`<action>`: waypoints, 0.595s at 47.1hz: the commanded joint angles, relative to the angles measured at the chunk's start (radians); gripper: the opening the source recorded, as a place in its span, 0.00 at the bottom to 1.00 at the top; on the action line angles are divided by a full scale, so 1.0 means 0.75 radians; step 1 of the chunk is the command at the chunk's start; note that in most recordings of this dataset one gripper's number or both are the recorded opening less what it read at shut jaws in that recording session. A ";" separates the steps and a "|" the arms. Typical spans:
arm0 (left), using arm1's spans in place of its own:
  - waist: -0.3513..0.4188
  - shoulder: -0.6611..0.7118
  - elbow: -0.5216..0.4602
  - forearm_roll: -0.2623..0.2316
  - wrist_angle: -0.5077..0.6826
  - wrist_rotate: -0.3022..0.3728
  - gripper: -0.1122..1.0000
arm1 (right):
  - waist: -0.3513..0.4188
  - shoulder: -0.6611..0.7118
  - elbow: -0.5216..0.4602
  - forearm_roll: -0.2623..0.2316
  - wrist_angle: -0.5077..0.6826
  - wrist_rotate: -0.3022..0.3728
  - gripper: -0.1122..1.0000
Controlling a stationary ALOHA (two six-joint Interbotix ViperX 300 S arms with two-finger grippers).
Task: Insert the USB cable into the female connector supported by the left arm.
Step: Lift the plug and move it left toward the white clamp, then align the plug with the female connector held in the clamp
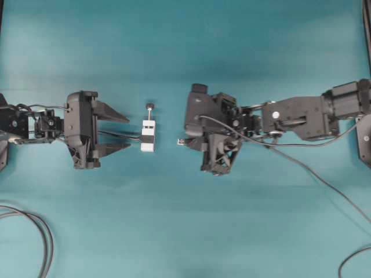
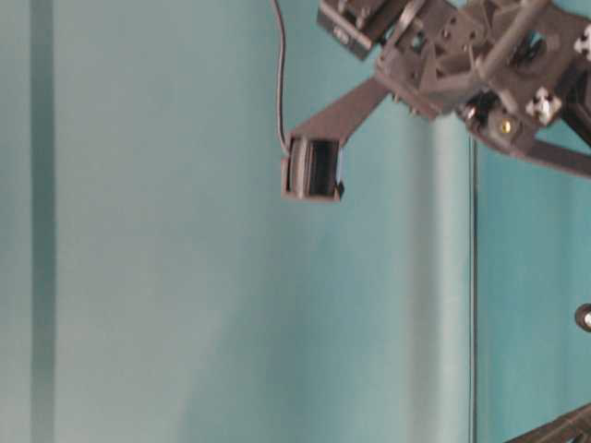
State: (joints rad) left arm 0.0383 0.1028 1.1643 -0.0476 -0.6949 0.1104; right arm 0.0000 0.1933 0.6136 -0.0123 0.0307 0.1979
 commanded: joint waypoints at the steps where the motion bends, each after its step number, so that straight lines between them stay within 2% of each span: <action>1: 0.004 -0.004 -0.004 -0.002 -0.039 0.002 0.79 | 0.000 -0.006 -0.084 -0.002 0.055 0.002 0.29; 28: 0.006 0.070 -0.027 0.000 -0.123 0.010 0.79 | -0.008 0.084 -0.233 -0.022 0.147 0.012 0.29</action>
State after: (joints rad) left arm 0.0414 0.1626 1.1551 -0.0476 -0.7747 0.1120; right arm -0.0031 0.2638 0.4755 -0.0276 0.1396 0.2040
